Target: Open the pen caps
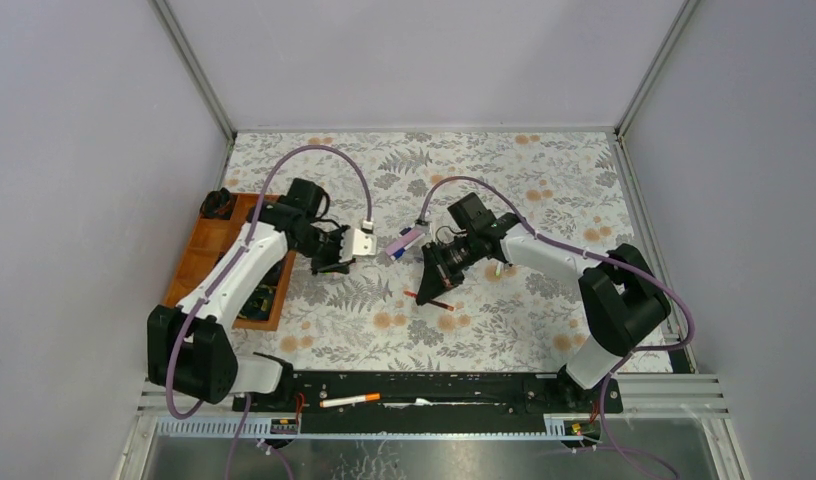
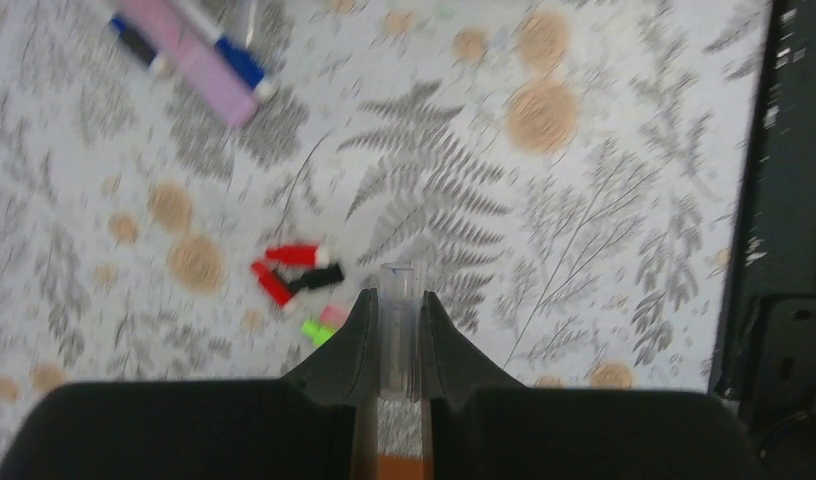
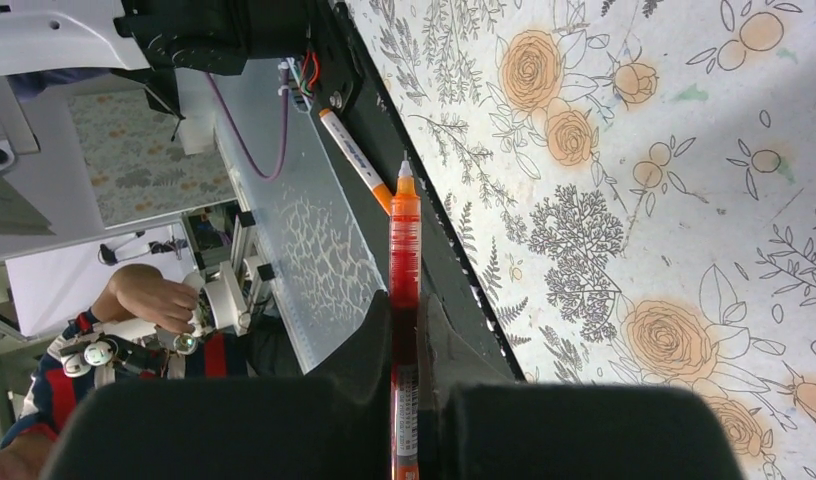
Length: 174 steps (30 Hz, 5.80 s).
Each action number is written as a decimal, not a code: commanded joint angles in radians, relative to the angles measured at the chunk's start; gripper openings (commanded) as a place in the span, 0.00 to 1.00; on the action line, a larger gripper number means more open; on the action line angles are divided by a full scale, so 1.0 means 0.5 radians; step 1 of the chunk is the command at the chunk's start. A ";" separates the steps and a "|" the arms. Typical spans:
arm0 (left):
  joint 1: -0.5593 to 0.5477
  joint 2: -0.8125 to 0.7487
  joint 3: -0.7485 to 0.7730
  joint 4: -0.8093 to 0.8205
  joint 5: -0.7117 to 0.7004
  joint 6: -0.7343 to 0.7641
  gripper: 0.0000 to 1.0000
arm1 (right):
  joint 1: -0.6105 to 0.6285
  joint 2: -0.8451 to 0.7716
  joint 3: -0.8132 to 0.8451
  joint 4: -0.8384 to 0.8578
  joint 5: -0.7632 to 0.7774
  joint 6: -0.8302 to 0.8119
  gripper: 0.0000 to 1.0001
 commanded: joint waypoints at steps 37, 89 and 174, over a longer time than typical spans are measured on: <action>-0.147 0.287 -0.465 0.887 -0.297 -0.737 0.53 | -0.374 0.401 0.039 0.299 2.526 0.271 0.28; 0.050 0.000 0.405 0.153 0.256 -1.325 0.99 | 0.226 0.513 0.189 0.319 1.605 -0.336 0.39; -0.425 -0.228 -0.325 0.333 -0.776 0.147 0.00 | 0.097 0.276 0.295 -0.222 -0.049 -0.097 0.00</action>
